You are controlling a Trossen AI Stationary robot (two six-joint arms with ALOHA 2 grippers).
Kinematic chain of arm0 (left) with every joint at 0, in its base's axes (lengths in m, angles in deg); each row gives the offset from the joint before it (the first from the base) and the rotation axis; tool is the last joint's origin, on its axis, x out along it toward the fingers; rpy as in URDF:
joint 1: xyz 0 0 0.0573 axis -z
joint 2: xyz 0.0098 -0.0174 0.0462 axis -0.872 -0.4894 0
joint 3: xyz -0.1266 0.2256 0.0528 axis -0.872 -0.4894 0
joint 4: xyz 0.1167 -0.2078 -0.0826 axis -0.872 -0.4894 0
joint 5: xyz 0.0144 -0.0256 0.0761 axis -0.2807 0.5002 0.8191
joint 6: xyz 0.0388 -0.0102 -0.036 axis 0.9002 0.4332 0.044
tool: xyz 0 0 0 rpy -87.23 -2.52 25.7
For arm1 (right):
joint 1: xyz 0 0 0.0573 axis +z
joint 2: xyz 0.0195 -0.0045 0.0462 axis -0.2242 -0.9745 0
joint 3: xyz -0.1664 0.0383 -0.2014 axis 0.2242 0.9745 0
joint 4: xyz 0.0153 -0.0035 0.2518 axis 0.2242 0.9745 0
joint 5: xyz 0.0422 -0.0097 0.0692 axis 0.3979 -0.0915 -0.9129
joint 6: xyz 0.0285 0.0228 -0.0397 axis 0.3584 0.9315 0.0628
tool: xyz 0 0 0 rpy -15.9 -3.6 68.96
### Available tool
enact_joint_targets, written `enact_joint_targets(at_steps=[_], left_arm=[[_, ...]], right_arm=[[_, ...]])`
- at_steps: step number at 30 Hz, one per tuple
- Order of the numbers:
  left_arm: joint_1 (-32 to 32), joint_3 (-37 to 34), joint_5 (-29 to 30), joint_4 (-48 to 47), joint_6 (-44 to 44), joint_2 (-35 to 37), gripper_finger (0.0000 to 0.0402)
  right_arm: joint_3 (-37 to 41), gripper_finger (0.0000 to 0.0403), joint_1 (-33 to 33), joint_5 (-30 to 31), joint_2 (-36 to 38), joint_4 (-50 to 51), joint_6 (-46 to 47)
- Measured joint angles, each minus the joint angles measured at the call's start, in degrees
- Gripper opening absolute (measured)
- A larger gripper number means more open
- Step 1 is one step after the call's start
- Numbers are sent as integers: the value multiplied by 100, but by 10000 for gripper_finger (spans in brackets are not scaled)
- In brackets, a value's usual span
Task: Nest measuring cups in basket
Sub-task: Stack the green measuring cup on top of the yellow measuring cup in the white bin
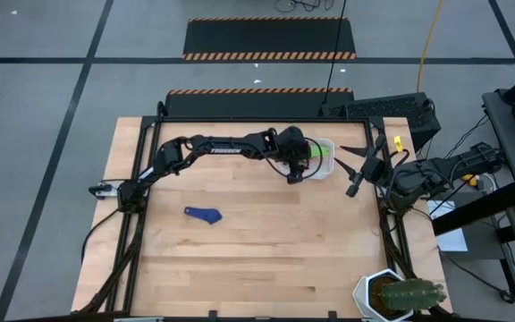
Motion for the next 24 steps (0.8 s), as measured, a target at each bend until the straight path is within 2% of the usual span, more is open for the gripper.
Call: enact_joint_targets(at_steps=[5, 12, 19, 24], left_arm=[[-6, -5, 131, -94, -28, 101, 215], [79, 7, 651, -576, -212, 787, 208], [366, 4, 736, -2298, -431, 1472, 192], [998, 1, 899, -3691, -492, 1653, 171]], right_arm=[[0, 162, 2, -2, -2, 4, 2], [0, 162, 1, -12, -2, 44, 44], [-4, 162, 1, -596, -7, 266, 407], [-4, 157, -169, -418, -249, 846, 1078]])
